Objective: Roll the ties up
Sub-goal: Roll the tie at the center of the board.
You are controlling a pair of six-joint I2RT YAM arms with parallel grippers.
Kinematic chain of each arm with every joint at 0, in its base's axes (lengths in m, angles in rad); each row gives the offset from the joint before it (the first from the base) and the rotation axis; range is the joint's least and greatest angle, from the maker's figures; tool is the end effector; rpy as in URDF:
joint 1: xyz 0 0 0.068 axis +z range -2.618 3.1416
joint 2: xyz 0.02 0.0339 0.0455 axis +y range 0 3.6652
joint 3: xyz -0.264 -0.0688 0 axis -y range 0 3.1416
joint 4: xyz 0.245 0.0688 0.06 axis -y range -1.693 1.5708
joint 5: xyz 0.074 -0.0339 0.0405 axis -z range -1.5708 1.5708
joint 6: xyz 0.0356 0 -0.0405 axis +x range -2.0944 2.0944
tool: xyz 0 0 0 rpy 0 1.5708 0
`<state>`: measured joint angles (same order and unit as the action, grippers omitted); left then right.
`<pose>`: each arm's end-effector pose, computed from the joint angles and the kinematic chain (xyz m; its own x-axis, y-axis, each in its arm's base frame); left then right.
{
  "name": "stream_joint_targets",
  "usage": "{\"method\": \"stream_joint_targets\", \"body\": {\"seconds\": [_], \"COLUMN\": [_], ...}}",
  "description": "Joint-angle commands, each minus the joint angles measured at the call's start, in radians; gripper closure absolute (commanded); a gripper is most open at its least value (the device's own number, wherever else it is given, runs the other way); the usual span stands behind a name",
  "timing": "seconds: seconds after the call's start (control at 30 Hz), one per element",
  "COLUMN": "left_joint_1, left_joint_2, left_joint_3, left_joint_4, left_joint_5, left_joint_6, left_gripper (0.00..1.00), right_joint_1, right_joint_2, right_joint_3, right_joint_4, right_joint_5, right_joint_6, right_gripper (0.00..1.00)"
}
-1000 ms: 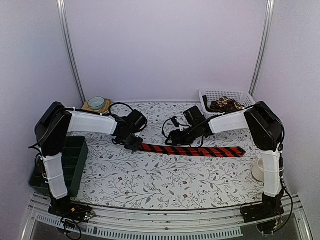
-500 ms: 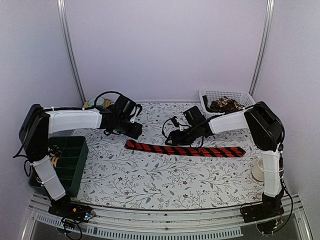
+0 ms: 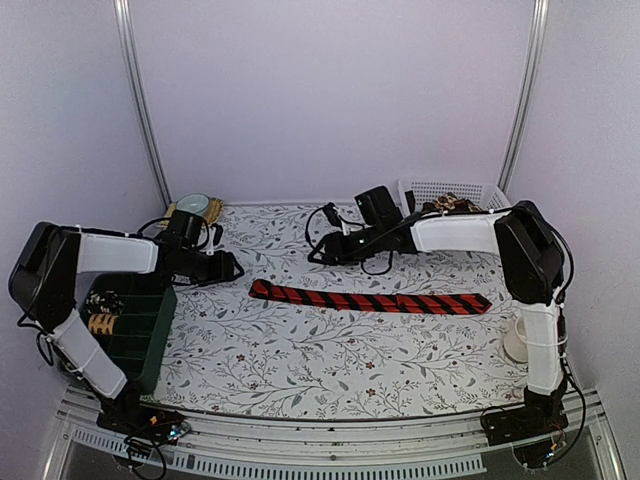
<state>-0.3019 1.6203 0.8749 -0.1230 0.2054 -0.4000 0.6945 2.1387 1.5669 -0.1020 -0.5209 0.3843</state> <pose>0.3073 -0.1033 0.1720 -0.8336 -0.1397 -0.5344 0.1002 0.9132 -0.3950 0.3594 0.3224 0.1885 -0.7646 -0.2137 -0.6080 -0.6119 0.5368 0.5808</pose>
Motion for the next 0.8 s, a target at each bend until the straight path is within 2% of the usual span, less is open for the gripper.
{"method": "stream_joint_targets", "body": {"seconds": [0.0,0.33,0.57,0.77], "left_joint_1": [0.030,0.052,0.062,0.061], "left_joint_2": [0.041,0.111,0.163,0.219], "left_joint_3": [-0.033,-0.055,-0.051,-0.044], "left_joint_4": [0.184,0.256,0.287,0.331], "left_joint_5": [0.185,0.251,0.276,0.316], "left_joint_6": [-0.070,-0.075,-0.081,-0.093], "left_gripper": [0.38,0.39,0.41,0.42], "right_joint_1": [0.044,0.099,0.099,0.091], "right_joint_2": [0.071,0.331,0.429,0.384], "right_joint_3": [0.146,0.395,0.443,0.357], "right_joint_4": [0.065,0.126,0.206,0.214], "right_joint_5": [-0.119,-0.260,-0.337,-0.313], "right_joint_6": [0.102,0.262,0.371,0.355], "right_gripper": [0.48,0.51,0.52,0.53]}}
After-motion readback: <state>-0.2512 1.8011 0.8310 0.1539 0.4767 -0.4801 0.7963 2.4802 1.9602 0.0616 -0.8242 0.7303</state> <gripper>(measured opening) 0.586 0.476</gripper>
